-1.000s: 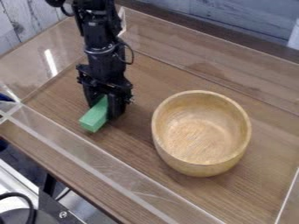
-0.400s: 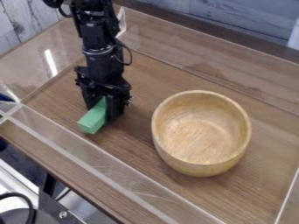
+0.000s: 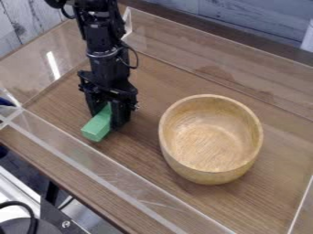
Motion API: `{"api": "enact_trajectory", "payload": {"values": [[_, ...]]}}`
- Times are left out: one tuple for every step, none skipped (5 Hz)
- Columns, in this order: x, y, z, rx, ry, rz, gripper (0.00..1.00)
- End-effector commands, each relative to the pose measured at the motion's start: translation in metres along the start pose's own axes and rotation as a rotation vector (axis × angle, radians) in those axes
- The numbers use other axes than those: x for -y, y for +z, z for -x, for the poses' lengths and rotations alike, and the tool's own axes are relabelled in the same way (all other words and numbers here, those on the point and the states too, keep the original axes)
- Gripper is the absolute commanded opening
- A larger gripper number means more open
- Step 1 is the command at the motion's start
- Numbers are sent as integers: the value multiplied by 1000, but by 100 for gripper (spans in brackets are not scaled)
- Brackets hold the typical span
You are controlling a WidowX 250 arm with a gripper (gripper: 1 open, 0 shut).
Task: Remove the green block from inside the brown bowl and put it on the table
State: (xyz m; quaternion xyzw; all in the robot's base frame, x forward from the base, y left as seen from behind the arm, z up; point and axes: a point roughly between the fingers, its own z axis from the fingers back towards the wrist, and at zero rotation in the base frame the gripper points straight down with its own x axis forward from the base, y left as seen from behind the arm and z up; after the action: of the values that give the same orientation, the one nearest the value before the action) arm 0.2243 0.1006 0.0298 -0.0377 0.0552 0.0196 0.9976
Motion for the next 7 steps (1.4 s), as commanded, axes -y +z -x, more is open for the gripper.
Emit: {"api": "enact_trajectory", "payload": {"values": [[-3,23,-10,74,7,-23,0],[-2,26,-11,75,11,-19,0],[-1,29,-11,77,16,-15,0],[-2,27,-11,75,19,-17,0],[-3,24,-11,71,21,-21,0],[-5,21,-11,66,24,-24,0],[-6,17,-10,62,27,-28,0]]}}
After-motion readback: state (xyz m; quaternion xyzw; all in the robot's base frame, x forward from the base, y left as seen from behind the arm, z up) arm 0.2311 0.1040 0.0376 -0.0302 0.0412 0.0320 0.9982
